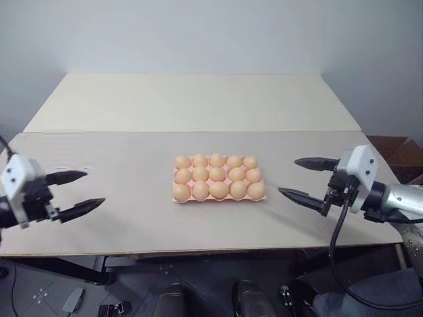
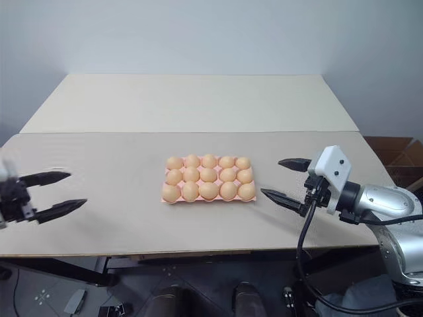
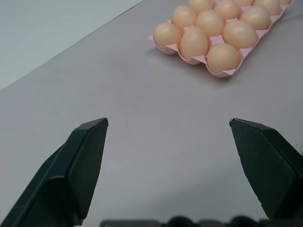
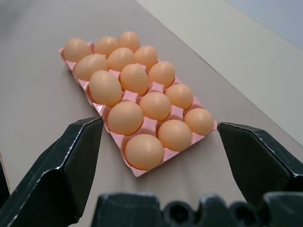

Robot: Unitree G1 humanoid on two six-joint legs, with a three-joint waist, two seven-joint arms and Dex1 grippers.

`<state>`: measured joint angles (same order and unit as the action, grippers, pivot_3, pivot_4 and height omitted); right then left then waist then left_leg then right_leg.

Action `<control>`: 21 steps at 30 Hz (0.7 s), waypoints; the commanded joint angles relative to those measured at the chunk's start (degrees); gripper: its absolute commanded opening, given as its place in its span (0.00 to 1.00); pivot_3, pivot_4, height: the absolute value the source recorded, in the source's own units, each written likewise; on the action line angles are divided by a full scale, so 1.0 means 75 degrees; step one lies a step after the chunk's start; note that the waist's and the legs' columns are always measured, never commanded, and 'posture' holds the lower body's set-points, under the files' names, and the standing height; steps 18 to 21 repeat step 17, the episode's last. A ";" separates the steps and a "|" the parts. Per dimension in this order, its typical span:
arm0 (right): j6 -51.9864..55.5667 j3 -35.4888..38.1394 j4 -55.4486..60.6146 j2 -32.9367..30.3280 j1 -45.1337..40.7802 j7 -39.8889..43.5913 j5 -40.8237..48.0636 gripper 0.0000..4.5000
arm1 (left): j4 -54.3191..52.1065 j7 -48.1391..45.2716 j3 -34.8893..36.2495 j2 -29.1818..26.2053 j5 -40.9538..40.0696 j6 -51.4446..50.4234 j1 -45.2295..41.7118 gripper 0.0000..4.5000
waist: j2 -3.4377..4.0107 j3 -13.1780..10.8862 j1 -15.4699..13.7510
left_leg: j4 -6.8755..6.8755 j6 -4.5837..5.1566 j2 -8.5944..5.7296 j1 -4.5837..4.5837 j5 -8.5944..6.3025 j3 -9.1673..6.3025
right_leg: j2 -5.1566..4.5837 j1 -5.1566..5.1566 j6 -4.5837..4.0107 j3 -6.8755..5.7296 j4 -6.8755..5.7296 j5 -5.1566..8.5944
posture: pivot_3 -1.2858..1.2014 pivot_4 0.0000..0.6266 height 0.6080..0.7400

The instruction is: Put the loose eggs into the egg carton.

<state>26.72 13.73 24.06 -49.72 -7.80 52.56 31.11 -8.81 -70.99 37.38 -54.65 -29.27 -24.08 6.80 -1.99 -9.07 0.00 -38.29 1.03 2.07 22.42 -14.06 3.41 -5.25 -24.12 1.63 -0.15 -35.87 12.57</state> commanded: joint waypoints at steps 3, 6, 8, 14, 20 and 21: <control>-0.0109 -0.0078 0.0114 0.0012 -0.0407 -0.0043 -0.0024 1.00 | -0.0546 0.0303 0.0160 0.0128 -0.0445 -0.0017 -0.0122 0.99 | -0.0001 0.0001 -0.0076 | -0.0003 -0.0001 0.0001 -0.0001 0.0001 0.0002 | 0.0001 0.0001 -0.0001 0.0000 0.0000 -0.0002 | 0.52 0.24 1.00; 0.0061 -0.0049 0.0313 -0.0062 -0.0498 -0.0116 0.0068 1.00 | -0.0687 0.0343 0.0245 -0.0002 -0.0612 -0.0178 -0.0102 0.99 | -0.0001 0.0001 -0.0069 | -0.0001 -0.0001 0.0000 0.0000 0.0000 0.0005 | 0.0002 -0.0001 -0.0001 0.0002 -0.0001 -0.0002 | 0.52 0.24 1.00; 0.0065 -0.0087 0.0352 -0.0076 -0.0498 -0.0138 0.0004 1.00 | -0.0865 0.0394 0.0346 0.0020 -0.0700 -0.0255 0.0010 0.99 | -0.0001 0.0001 -0.0066 | 0.0003 0.0000 0.0001 0.0002 -0.0001 0.0005 | 0.0004 -0.0004 -0.0004 0.0002 0.0000 0.0001 | 0.52 0.24 1.00; 0.0385 -0.0279 0.0404 0.0058 -0.0881 -0.0493 0.0032 1.00 | -0.1720 0.0821 0.0673 0.0289 -0.1100 -0.0689 0.0552 0.99 | -0.0001 0.0001 -0.0021 | 0.0003 0.0001 0.0004 -0.0001 -0.0003 0.0008 | 0.0004 -0.0003 -0.0004 0.0007 -0.0001 0.0001 | 0.52 0.24 1.00; 0.0310 -0.0442 0.0359 0.0049 -0.1018 -0.0456 -0.0110 1.00 | -0.1759 0.0926 0.0498 0.0235 -0.1130 -0.0717 0.0486 0.99 | -0.0001 0.0001 -0.0020 | 0.0002 0.0000 0.0011 -0.0011 -0.0002 0.0007 | 0.0013 0.0000 -0.0008 0.0007 -0.0007 0.0001 | 0.52 0.24 1.00; 0.0310 -0.0442 0.0359 0.0049 -0.1018 -0.0456 -0.0110 1.00 | -0.1759 0.0926 0.0498 0.0235 -0.1130 -0.0717 0.0486 0.99 | -0.0001 0.0001 -0.0020 | 0.0002 0.0000 0.0011 -0.0011 -0.0002 0.0007 | 0.0013 0.0000 -0.0008 0.0007 -0.0007 0.0001 | 0.52 0.24 1.00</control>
